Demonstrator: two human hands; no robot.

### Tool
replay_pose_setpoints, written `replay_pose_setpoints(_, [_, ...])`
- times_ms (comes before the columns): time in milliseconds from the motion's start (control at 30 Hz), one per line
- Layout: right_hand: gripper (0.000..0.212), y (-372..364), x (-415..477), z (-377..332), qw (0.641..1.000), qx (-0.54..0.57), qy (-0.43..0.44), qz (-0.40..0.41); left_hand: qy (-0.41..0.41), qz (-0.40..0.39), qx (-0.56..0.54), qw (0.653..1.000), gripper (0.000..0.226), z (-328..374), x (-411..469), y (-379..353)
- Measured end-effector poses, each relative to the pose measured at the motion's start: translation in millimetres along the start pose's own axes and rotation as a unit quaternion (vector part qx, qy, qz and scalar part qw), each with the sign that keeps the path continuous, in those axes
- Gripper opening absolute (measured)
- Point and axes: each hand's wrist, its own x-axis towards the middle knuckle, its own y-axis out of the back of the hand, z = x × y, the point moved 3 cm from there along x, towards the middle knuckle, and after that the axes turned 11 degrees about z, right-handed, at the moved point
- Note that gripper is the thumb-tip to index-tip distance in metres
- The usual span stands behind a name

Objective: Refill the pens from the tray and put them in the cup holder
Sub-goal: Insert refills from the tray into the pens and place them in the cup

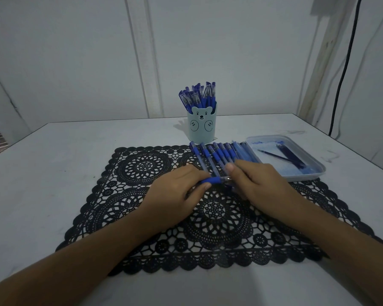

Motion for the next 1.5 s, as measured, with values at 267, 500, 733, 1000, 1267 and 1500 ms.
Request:
replay_pose_setpoints(267, [0.026, -2, 0, 1, 0.998, 0.035, 0.014, -0.049, -0.013, 0.019, -0.004, 1.0, 0.028, 0, 1, 1])
replay_pose_setpoints(500, [0.041, 4, 2, -1, 0.999, 0.013, -0.008, -0.037, -0.013, 0.027, 0.004, 1.0, 0.025, 0, 1, 2])
replay_pose_setpoints(733, [0.036, 14, 8, 23, 0.94, -0.319, 0.026, -0.119, 0.04, 0.046, -0.005, 0.998, 0.026, -6, 0, 4])
replay_pose_setpoints(1000, [0.017, 3, 4, 18, 0.956, -0.214, 0.051, -0.195, 0.041, 0.035, 0.0, 0.999, 0.026, -6, 0, 3])
replay_pose_setpoints(1267, [0.009, 21, 11, 7, 0.999, -0.011, -0.039, 0.016, 0.042, 0.032, 0.005, 0.999, 0.027, -5, 1, 3])
replay_pose_setpoints(1500, [0.009, 18, 12, 6, 0.995, 0.078, -0.056, 0.021, 0.042, 0.017, 0.001, 0.999, 0.027, -6, 0, 2])
